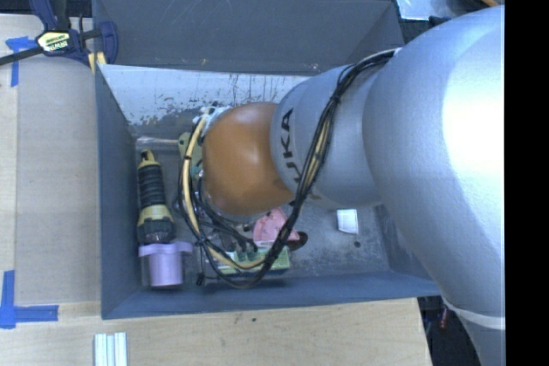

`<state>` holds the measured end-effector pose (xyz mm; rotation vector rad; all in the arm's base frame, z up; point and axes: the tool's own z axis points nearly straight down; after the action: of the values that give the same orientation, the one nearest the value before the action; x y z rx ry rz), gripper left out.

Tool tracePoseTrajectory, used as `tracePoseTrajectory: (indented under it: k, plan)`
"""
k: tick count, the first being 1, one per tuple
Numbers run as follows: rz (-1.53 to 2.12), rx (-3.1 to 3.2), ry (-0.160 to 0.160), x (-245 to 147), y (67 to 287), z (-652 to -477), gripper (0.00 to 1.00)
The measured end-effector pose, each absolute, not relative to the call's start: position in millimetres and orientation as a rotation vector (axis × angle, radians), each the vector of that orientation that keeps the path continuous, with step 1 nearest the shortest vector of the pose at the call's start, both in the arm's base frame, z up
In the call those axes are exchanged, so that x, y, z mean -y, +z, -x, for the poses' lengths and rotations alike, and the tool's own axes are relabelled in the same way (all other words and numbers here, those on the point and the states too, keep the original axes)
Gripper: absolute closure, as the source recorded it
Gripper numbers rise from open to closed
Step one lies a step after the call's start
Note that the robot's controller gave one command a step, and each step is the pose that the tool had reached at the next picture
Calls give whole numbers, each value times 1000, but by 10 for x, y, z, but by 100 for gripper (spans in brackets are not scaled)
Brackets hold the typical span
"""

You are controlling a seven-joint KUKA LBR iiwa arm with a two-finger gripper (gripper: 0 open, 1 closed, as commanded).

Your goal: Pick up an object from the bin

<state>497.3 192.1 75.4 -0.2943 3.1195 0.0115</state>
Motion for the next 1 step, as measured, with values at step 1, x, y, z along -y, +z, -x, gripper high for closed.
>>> tracePoseTrajectory:
  k: [1]
  plan:
    - [352, -3111, 4, -1919, 1450, -4942, 0]
